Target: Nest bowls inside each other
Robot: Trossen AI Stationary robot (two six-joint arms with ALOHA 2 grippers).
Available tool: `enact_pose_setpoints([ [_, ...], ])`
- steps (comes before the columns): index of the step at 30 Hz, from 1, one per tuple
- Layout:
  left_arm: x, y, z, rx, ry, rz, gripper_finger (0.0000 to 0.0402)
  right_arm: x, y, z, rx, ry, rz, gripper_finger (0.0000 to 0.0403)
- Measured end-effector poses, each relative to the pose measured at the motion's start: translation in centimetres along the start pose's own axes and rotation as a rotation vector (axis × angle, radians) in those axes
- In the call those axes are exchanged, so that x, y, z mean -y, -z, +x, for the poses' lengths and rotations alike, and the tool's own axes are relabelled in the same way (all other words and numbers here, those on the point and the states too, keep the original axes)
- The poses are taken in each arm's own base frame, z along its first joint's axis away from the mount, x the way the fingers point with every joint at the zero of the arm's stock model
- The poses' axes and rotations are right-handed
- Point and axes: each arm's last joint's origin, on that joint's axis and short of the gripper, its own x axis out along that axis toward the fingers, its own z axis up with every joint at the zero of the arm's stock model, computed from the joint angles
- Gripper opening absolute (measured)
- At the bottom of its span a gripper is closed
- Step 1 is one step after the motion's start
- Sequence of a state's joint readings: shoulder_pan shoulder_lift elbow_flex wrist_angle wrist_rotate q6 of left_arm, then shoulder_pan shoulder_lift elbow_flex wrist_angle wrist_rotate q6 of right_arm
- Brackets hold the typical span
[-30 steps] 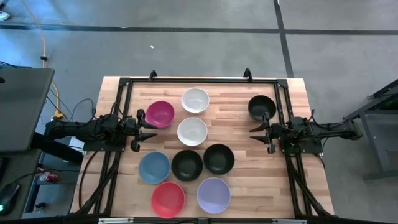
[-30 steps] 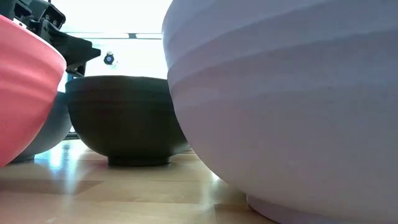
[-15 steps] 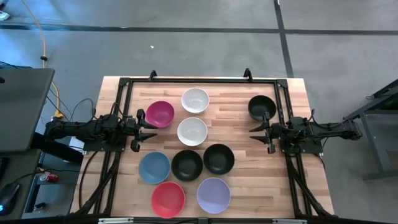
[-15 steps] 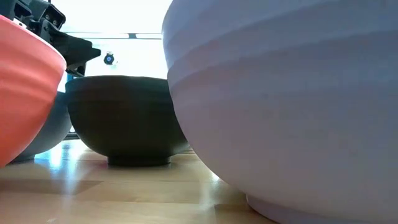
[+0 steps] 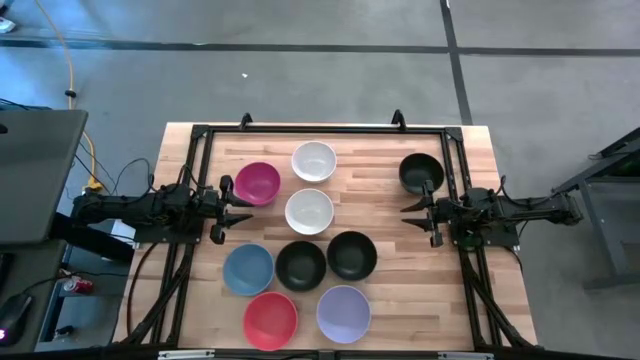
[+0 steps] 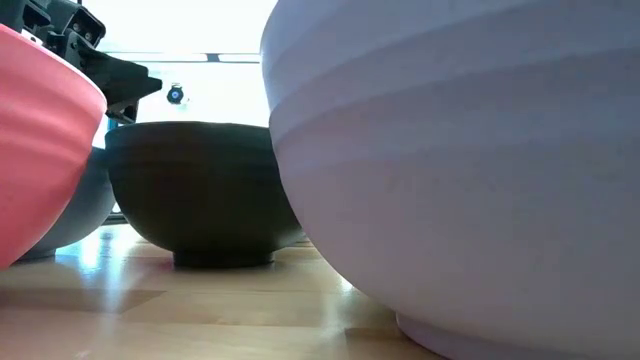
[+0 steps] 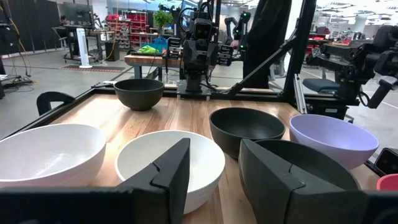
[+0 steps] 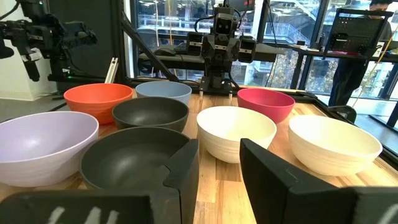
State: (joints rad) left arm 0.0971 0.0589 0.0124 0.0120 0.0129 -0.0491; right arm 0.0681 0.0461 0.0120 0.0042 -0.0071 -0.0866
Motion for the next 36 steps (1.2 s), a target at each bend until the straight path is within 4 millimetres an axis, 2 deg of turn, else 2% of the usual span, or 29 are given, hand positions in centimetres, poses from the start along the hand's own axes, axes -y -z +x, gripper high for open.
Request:
enact_pose_setpoints([
  [25,0.0,0.0,0.0,0.0,0.0,0.0,0.0131,0.0,0.0,0.0,0.0,0.0,-0.002,0.011],
  [30,0.0,0.0,0.0,0.0,0.0,0.0,0.0131,0.03,0.0,0.0,-0.001,0.008,-0.117,0.011],
  [36,0.0,0.0,0.0,0.0,0.0,0.0,0.0131,-0.09,-0.22,0.0,0.028,-0.037,0.075,0.011],
])
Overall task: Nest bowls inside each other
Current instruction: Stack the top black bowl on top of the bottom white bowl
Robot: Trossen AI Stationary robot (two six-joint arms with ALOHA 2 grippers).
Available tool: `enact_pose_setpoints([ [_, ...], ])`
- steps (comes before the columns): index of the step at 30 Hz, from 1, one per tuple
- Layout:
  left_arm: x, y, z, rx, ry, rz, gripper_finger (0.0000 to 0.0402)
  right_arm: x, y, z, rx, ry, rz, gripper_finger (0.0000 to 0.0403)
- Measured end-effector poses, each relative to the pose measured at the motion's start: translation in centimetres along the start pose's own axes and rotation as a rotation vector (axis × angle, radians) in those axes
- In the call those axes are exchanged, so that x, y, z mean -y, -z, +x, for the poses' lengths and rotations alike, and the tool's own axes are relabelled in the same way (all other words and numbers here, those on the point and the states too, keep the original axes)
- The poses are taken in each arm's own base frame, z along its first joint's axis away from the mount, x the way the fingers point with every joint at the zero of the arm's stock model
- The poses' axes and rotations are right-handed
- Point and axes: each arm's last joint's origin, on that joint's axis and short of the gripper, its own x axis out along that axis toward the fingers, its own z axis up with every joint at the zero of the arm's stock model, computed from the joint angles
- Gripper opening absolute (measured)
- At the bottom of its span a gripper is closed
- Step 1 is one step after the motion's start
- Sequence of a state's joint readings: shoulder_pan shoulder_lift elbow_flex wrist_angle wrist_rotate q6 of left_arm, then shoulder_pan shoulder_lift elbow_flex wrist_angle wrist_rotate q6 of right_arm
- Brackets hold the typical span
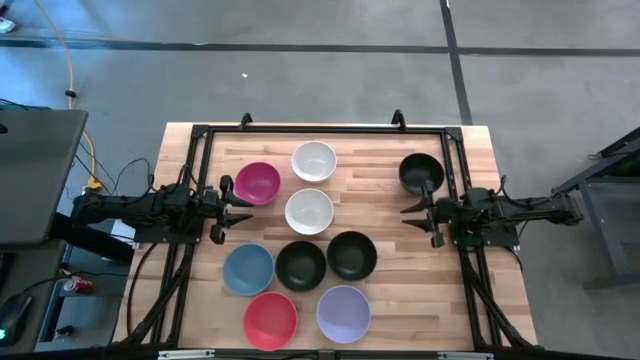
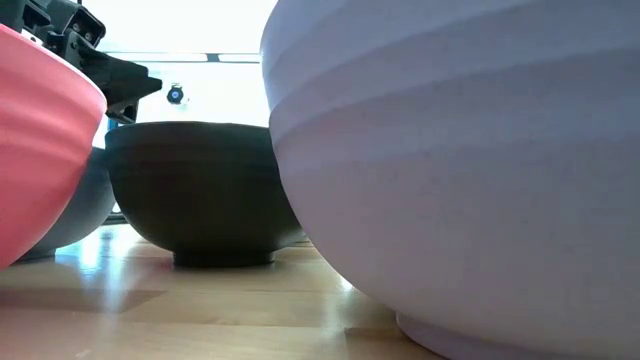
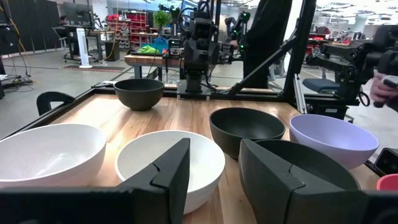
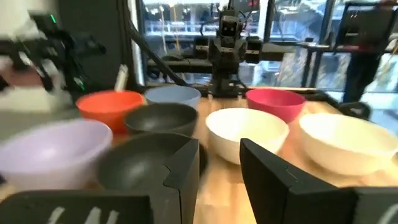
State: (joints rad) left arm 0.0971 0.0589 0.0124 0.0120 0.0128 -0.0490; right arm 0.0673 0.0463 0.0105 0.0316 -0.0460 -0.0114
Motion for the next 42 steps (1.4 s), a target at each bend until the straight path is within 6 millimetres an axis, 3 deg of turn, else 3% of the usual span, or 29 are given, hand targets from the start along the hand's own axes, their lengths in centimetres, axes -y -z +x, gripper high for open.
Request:
enact_pose_setpoints([
  [3,0.0,0.0,0.0,0.0,0.0,0.0,0.0131,0.0,-1.3,-0.1,0.131,-0.006,0.054,0.011],
  [10,0.0,0.0,0.0,0.002,0.0,0.0,0.0131,-0.3,-3.7,-0.7,0.387,-0.12,-0.024,0.011],
  [42,0.0,-0.1,0.0,0.01,0.001,0.105,0.0131,-0.3,-2.6,-0.4,0.259,-0.137,0.146,0.011],
])
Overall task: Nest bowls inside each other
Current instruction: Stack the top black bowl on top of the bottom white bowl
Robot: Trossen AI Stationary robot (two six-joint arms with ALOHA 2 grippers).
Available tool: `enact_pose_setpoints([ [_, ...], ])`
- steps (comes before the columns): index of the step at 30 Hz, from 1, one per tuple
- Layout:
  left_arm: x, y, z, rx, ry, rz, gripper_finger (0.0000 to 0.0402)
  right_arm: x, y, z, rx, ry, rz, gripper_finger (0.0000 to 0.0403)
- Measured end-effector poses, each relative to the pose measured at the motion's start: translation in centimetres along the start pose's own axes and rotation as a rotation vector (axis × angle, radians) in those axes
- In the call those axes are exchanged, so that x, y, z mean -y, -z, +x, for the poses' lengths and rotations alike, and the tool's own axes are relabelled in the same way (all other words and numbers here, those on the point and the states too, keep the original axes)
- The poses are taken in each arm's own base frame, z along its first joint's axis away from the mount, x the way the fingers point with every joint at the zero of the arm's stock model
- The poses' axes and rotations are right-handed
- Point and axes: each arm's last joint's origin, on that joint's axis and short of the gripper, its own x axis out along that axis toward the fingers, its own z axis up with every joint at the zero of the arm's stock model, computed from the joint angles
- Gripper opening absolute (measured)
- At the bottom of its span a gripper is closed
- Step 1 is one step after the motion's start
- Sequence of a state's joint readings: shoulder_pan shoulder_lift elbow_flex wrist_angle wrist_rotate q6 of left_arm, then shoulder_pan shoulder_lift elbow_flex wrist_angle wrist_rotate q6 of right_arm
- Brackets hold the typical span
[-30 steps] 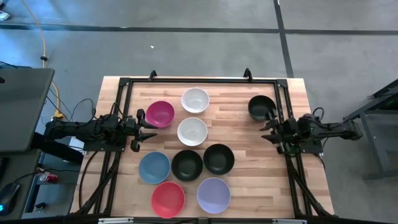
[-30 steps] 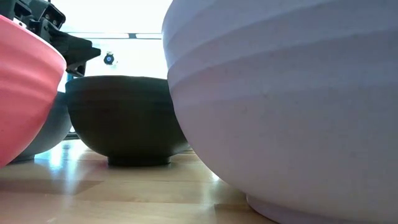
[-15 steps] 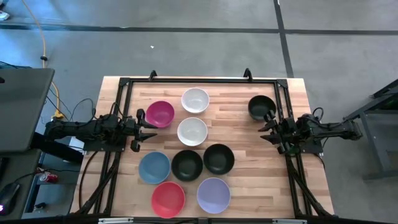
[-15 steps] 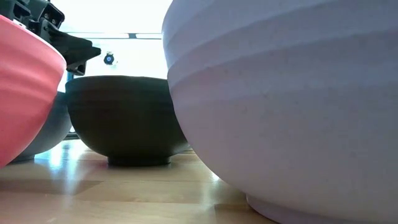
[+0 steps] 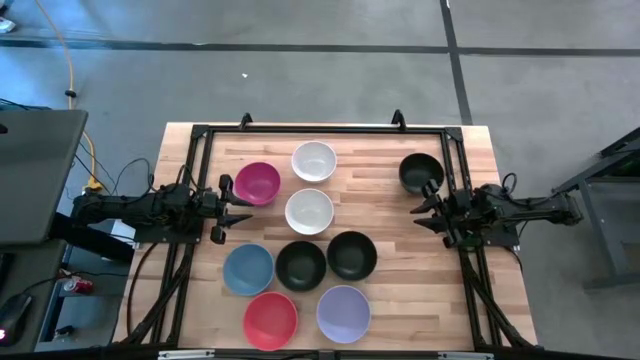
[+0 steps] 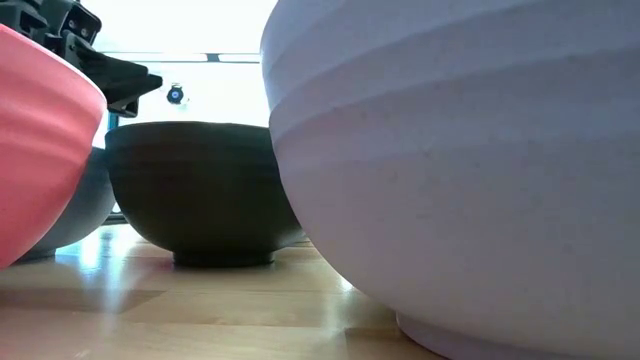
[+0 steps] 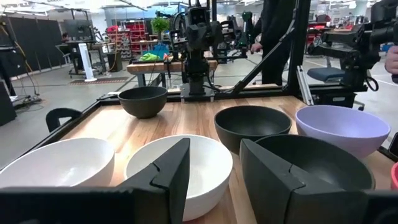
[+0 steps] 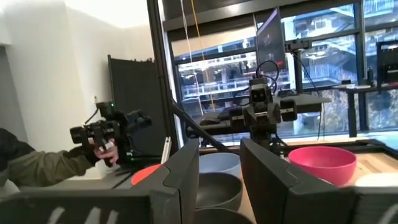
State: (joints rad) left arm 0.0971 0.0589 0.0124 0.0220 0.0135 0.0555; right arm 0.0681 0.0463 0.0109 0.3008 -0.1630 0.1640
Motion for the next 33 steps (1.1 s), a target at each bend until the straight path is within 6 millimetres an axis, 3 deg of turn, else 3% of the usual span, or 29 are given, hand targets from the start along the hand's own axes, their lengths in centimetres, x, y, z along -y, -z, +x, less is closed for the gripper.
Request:
enact_pose_setpoints([
  [9,-0.2,-1.2,-0.1,0.126,-0.038,-0.186,0.0131,0.0,-0.1,0.0,0.011,0.001,-0.013,0.011],
  [15,-0.2,-1.5,-0.1,0.158,-0.035,-0.184,0.0131,0.0,-0.3,0.0,-0.003,0.003,-0.007,0.011],
  [25,-0.1,-2.2,-0.3,0.228,0.026,-0.167,0.0131,-0.2,-6.1,1.8,-0.235,0.205,-0.025,0.011],
  [33,0.1,-2.6,-0.4,0.273,0.079,-0.17,0.0131,0.5,-10.7,4.6,-0.523,0.622,0.048,0.011],
])
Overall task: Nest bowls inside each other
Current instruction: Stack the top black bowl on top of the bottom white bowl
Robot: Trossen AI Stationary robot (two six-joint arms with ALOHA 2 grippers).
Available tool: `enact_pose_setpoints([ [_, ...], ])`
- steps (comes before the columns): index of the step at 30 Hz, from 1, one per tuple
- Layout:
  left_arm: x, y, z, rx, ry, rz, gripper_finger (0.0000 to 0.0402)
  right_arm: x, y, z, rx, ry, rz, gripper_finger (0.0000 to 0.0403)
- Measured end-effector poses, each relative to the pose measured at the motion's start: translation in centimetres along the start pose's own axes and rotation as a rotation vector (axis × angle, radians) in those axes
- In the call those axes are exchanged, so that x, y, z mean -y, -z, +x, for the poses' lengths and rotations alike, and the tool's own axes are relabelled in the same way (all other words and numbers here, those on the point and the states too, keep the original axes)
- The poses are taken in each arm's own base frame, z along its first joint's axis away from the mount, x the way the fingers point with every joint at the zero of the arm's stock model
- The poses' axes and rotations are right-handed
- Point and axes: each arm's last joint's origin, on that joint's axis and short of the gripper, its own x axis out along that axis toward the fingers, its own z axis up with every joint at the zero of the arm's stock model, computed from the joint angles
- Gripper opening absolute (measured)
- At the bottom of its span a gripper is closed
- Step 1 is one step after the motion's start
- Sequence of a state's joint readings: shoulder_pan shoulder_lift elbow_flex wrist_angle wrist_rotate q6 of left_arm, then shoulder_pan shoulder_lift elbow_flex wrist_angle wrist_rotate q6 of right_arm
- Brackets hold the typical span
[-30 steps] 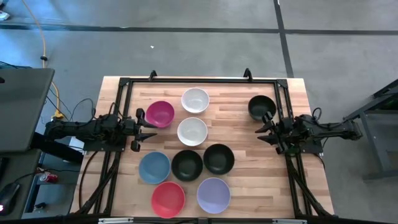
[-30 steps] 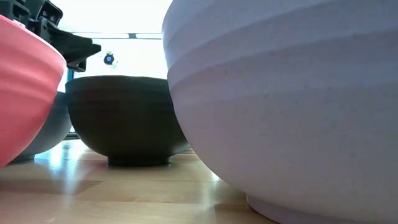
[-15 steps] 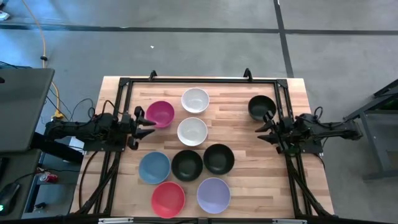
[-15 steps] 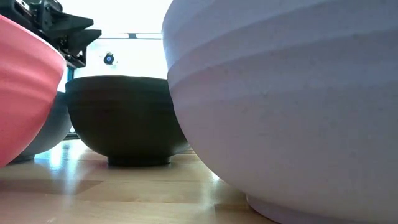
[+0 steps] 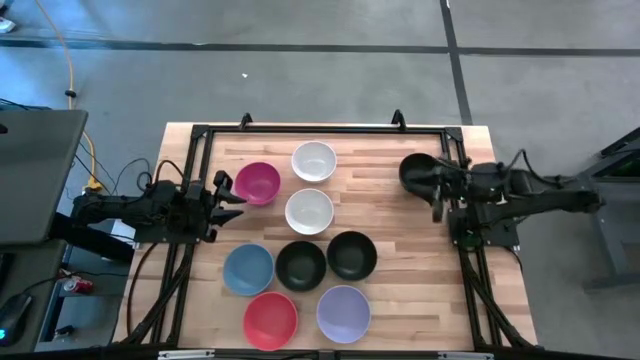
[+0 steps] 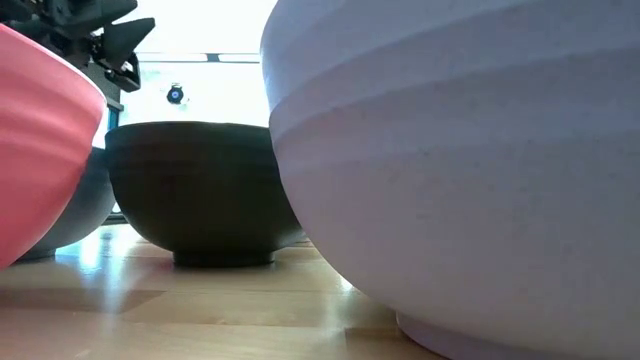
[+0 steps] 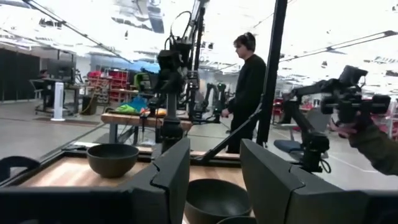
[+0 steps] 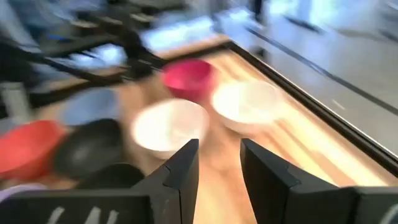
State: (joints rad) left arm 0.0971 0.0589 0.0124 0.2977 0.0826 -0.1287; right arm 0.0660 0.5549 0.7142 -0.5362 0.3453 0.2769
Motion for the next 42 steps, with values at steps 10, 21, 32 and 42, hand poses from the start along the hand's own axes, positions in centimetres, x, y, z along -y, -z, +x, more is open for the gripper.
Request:
enact_pose_setpoints([
  [10,-0.3,-0.1,0.5,-0.051,-0.083,0.064,0.0131,-1.0,-4.2,0.8,-0.253,0.26,-0.005,0.011],
  [21,0.5,-6.4,2.3,-0.031,-0.045,0.183,0.0131,-0.8,-3.8,1.1,-0.365,0.395,0.075,0.011],
  [32,0.1,-7.3,5.7,-0.223,-0.118,0.178,0.0131,3.1,-1.7,-1.5,-0.562,0.874,0.357,0.011],
  [42,-0.3,-6.2,7.1,-0.304,-0.19,0.185,0.0131,6.7,-2.1,-0.4,-0.694,0.993,0.358,0.011],
])
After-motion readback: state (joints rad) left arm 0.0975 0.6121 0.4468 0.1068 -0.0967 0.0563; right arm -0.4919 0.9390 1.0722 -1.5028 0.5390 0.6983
